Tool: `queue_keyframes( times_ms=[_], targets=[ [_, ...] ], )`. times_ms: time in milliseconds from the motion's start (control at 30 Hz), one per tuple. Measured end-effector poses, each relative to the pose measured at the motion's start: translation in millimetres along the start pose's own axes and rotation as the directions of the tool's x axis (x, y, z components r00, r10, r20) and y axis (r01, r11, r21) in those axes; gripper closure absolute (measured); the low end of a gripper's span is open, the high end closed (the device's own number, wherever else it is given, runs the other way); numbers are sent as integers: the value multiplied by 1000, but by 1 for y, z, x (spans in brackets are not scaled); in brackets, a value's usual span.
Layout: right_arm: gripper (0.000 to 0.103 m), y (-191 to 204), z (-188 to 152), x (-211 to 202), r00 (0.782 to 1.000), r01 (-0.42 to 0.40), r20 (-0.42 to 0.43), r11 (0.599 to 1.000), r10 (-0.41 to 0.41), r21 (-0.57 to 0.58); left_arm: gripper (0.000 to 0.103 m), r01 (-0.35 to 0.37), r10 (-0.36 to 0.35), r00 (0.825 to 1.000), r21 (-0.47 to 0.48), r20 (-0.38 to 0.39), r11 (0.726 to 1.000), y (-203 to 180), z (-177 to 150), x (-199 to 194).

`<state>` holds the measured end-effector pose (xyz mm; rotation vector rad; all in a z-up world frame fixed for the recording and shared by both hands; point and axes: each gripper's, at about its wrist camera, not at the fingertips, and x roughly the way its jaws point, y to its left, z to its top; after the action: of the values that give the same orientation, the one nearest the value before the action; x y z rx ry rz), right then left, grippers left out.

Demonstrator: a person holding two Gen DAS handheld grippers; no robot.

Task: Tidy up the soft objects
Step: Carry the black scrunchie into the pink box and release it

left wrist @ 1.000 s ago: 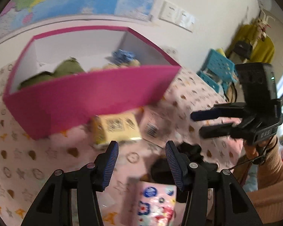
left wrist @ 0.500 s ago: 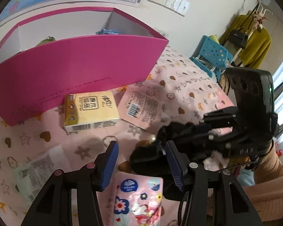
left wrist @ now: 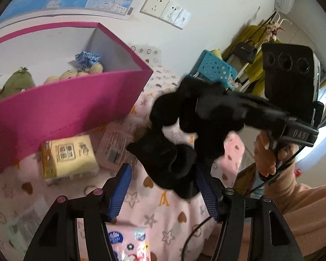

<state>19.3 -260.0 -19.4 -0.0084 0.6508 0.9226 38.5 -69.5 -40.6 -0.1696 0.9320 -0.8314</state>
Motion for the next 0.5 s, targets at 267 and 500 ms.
queue_keyframes(
  times_ms=[267,500],
  targets=[
    [89,0,61,3,995,-23,98,997,30,-74,43,-15,17,997,-28,80,1000,9,51,-20],
    [89,-22,120,28,989,5,147,995,10,-100,53,-178,184,973,-50,141,983,29,108,-27]
  ],
)
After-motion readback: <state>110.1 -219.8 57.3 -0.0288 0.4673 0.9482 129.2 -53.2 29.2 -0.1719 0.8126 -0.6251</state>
